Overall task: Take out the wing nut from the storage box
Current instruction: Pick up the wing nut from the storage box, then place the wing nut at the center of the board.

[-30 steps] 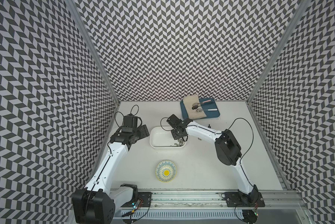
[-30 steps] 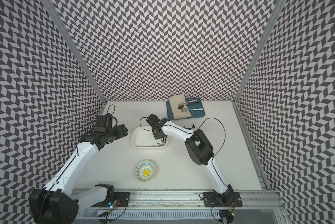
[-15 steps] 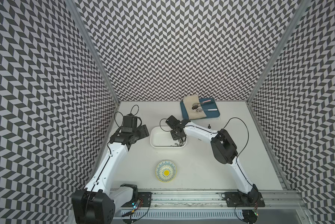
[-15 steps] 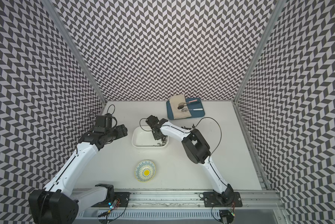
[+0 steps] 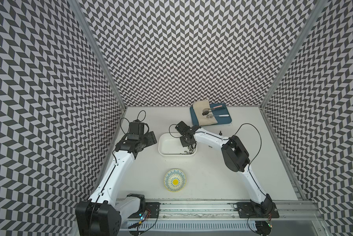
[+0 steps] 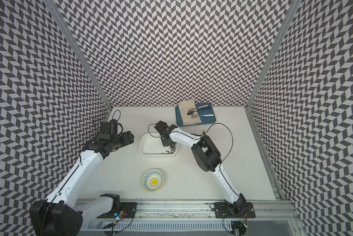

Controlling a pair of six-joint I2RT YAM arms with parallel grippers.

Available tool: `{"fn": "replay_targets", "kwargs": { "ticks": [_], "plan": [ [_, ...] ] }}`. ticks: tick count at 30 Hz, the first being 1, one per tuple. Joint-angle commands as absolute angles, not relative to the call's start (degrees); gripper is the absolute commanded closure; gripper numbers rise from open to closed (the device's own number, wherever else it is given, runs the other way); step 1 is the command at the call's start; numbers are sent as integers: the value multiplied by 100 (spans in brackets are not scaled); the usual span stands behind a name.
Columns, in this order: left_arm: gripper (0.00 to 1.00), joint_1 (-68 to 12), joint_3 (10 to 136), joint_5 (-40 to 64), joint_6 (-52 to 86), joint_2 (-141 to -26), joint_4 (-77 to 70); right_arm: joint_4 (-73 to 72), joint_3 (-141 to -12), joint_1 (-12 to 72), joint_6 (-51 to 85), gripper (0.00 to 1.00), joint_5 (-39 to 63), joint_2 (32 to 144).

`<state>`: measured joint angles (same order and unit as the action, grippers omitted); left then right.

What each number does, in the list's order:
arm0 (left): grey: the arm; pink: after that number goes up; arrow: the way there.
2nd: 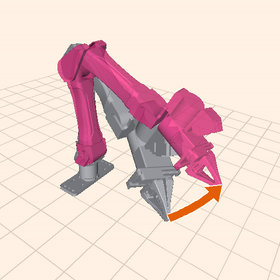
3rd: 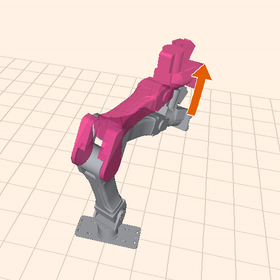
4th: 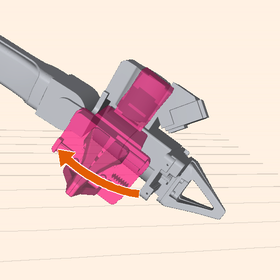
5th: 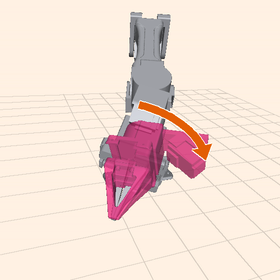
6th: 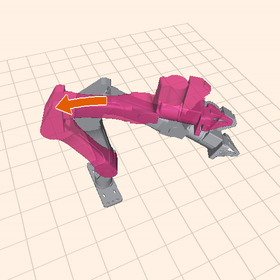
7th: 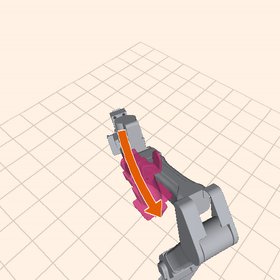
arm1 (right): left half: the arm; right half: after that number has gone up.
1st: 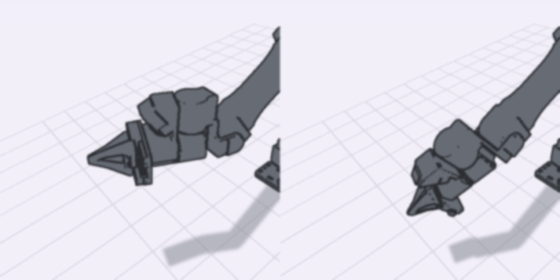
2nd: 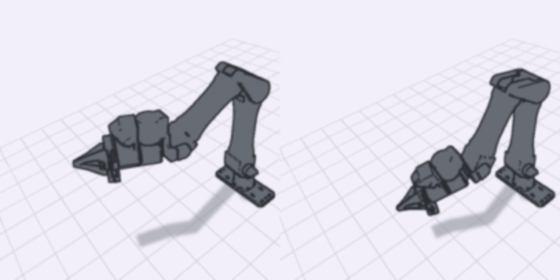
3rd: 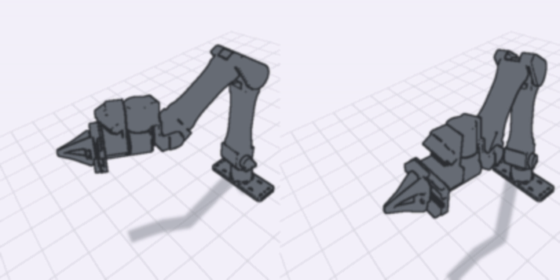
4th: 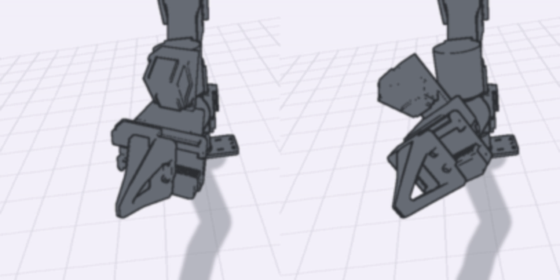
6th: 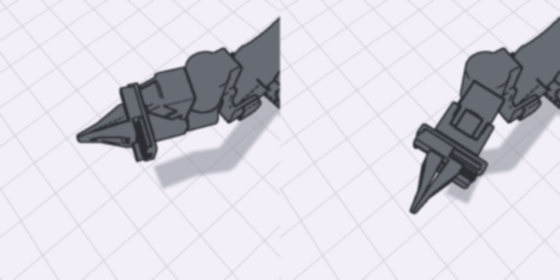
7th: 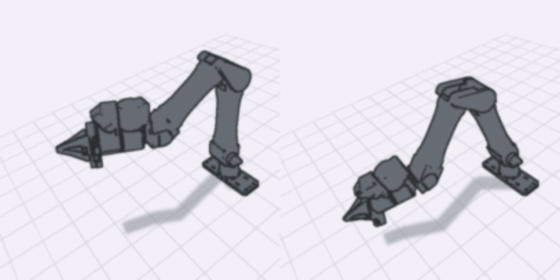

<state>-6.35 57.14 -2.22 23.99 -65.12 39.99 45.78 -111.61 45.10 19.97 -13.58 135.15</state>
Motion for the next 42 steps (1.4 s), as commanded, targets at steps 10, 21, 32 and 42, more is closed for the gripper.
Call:
{"fn": "replay_targets", "kwargs": {
  "ticks": [10, 21, 32, 42],
  "plan": [
    [21, -615, 5883, -198, 2364, -6433, 4053, 4150, -11074, 4429, 1986, 90, -924, 13405],
    [21, -608, 5933, -216, 2390, -6478, 4049, 3801, -10283, 4289, 2078, 93, -607, 11762],
    [21, -614, 5992, -152, 2417, -6598, 3977, 3445, -8216, 3331, 2102, 94, -445, 10147],
    [21, -609, 5994, -132, 2417, -6627, 3964, 2645, -6719, 2707, 2304, 94, -248, 10036]
  ]
}}
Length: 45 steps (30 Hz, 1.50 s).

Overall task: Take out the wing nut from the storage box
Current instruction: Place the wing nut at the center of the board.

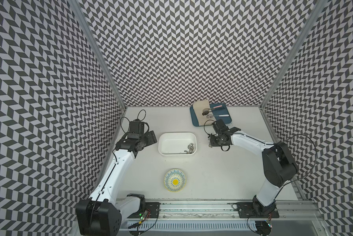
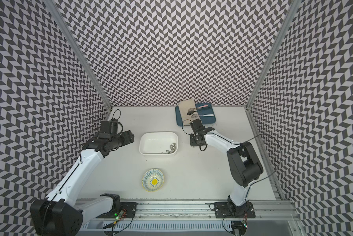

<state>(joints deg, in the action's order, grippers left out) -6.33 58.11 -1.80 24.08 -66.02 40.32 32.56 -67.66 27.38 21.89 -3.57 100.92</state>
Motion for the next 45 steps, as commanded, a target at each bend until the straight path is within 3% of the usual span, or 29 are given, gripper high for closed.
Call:
{"fn": "replay_targets", "kwargs": {
  "ticks": [1, 20, 32, 45],
  "plan": [
    [21, -610, 5987, -137, 2417, -6619, 3964, 2600, -6677, 2692, 2315, 94, -254, 10061],
    [21, -603, 5941, -220, 2420, -6587, 3968, 2244, -6542, 2558, 2349, 93, -159, 10642],
    [21, -611, 5950, -237, 2426, -6646, 3943, 2207, -6525, 2481, 2330, 82, -110, 10716],
    [21, -606, 5928, -215, 2452, -6688, 3886, 3051, -7410, 2767, 1963, 65, -287, 9970]
  ]
}}
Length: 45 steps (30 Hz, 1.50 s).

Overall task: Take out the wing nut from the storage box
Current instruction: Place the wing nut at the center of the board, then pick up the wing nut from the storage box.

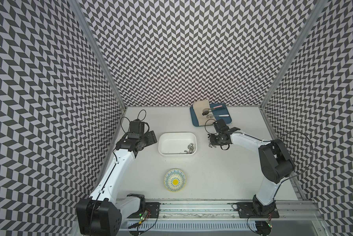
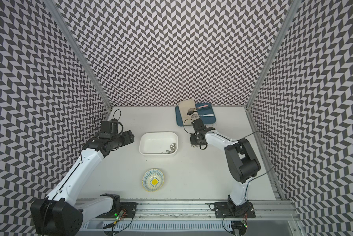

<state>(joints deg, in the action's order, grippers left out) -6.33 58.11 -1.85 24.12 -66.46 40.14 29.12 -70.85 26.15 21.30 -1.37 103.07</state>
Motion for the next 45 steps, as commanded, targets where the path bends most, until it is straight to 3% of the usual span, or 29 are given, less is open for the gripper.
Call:
{"fn": "replay_targets", "kwargs": {
  "ticks": [1, 6, 13, 29, 45],
  "plan": [
    [21, -606, 5937, -211, 2452, -6702, 3879, 3094, -7562, 2875, 1877, 64, -255, 9958],
    [21, -605, 5939, -185, 2485, -6737, 3858, 3274, -8549, 3760, 1126, 63, -7, 10246],
    [21, -606, 5913, -244, 2496, -6672, 3900, 4351, -10261, 4523, 598, 61, -391, 11632],
    [21, -606, 5835, -225, 2479, -6555, 3932, 5145, -10929, 4618, 1339, 51, -1173, 12940],
    [21, -592, 5845, -185, 2413, -6407, 4040, 5490, -11465, 4603, 1776, 49, -669, 13539]
  ]
}}
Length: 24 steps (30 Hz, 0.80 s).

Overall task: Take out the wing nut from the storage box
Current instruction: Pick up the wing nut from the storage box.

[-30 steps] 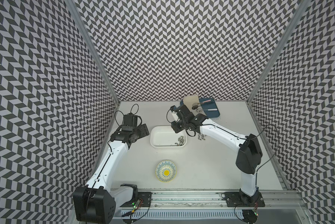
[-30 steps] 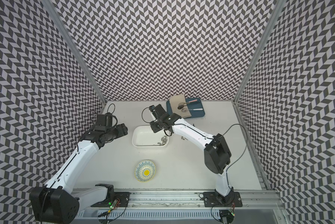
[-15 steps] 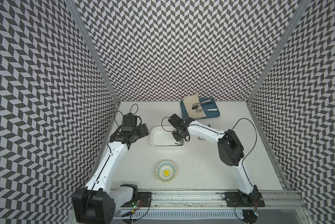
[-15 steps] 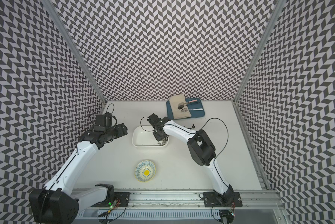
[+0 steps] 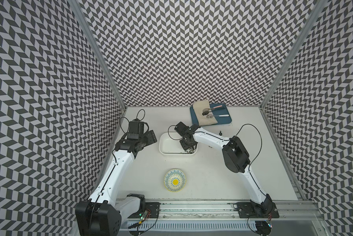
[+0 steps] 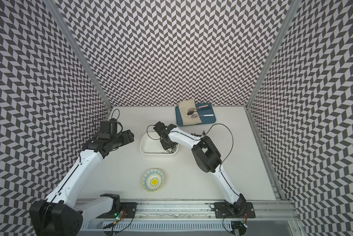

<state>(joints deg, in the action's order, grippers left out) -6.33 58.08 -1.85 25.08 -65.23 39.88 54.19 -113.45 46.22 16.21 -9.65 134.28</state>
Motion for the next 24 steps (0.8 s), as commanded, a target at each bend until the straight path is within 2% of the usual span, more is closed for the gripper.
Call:
{"fn": "replay_targets", "kwargs": {
  "ticks": [1, 8, 15, 24],
  "plan": [
    [21, -598, 5837, -186, 2408, -6403, 4043, 5472, -11449, 4598, 1784, 49, -560, 13535],
    [20, -598, 5777, -186, 2408, -6339, 4052, 5136, -11151, 4604, 1925, 61, -230, 13430],
    [21, -588, 5696, -192, 2417, -6249, 4073, 4919, -11004, 4592, 1966, 74, -304, 13464],
    [21, -587, 5695, -193, 2459, -6192, 4113, 4522, -11095, 4426, 2152, 85, -462, 13278]
  ]
}}
